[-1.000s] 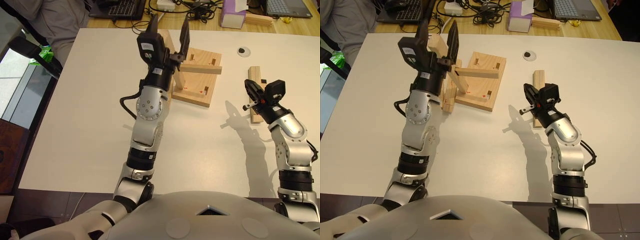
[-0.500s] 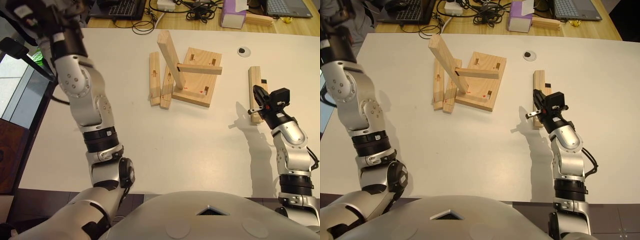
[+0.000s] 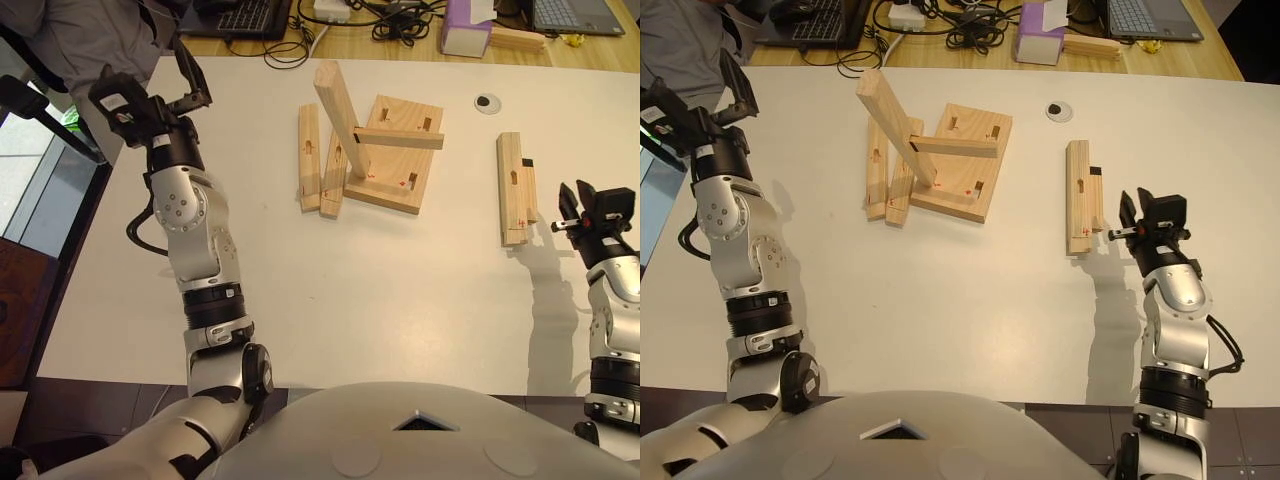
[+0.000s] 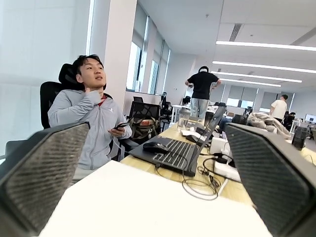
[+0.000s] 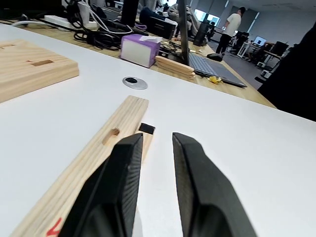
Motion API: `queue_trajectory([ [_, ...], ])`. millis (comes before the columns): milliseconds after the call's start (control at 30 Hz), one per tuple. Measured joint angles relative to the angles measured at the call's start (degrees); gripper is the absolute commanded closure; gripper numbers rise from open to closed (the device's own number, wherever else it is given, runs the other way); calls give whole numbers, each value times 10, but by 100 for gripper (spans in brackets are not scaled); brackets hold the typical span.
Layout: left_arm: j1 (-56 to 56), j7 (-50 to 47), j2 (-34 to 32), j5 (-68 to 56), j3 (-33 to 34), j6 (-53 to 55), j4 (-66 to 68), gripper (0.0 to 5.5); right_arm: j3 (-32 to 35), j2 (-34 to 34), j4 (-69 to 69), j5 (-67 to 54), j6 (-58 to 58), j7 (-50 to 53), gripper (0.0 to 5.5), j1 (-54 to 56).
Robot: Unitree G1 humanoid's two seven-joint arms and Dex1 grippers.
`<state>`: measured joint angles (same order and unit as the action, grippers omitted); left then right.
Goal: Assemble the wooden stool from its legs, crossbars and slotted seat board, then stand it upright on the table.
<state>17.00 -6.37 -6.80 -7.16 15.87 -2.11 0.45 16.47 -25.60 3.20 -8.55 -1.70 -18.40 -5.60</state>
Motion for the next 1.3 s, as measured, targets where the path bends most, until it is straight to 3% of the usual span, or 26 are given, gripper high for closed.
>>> queue_trajectory([
  [300, -94, 46, 34, 14, -139, 258, -57, 44, 5, 4, -2, 0, -3, 17, 440, 14],
  [533, -54, 47, 25, 25, -128, 256, 29, 44, -19, 16, 13, 1, 0, 12, 440, 44],
  [767, -64, 58, 48, 21, -139, 250, 54, 44, -21, -12, 15, 0, -10, -14, 440, 58],
  [1300, -70, 105, 28, 35, -160, 226, 94, 44, -38, -11, -9, -1, -22, -14, 440, 37],
])
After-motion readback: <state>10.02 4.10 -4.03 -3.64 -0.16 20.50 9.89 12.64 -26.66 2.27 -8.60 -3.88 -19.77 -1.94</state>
